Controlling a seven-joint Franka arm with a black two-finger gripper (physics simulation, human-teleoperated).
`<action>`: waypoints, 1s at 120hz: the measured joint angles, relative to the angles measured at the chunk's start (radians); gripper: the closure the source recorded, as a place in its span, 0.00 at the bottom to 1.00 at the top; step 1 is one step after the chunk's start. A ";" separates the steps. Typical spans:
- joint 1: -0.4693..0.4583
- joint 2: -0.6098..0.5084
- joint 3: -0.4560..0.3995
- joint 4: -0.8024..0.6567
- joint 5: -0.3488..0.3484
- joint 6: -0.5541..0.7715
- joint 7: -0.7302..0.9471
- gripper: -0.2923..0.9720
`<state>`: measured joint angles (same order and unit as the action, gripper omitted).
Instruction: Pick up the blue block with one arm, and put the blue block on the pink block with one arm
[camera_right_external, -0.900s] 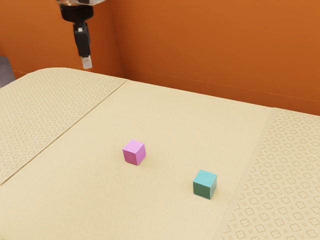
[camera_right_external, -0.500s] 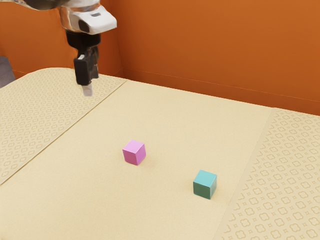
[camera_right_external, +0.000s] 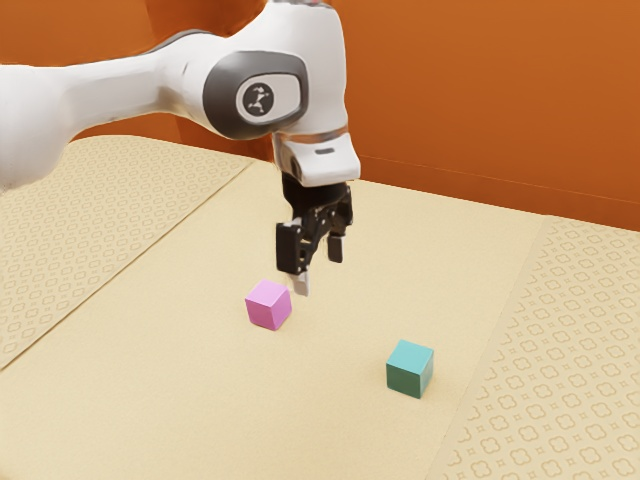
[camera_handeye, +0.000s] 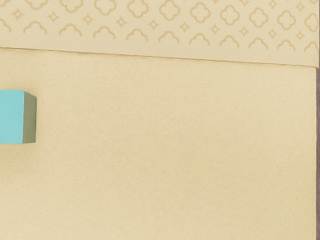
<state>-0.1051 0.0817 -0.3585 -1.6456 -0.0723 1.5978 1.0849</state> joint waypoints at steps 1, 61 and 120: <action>-0.003 0.006 0.000 0.000 0.000 0.005 0.001 0.23; -0.313 0.244 0.254 0.059 -0.011 0.181 0.018 0.23; -0.304 0.452 0.292 0.225 0.010 0.257 -0.006 0.23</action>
<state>-0.4088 0.5337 -0.0668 -1.4209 -0.0619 1.8547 1.0786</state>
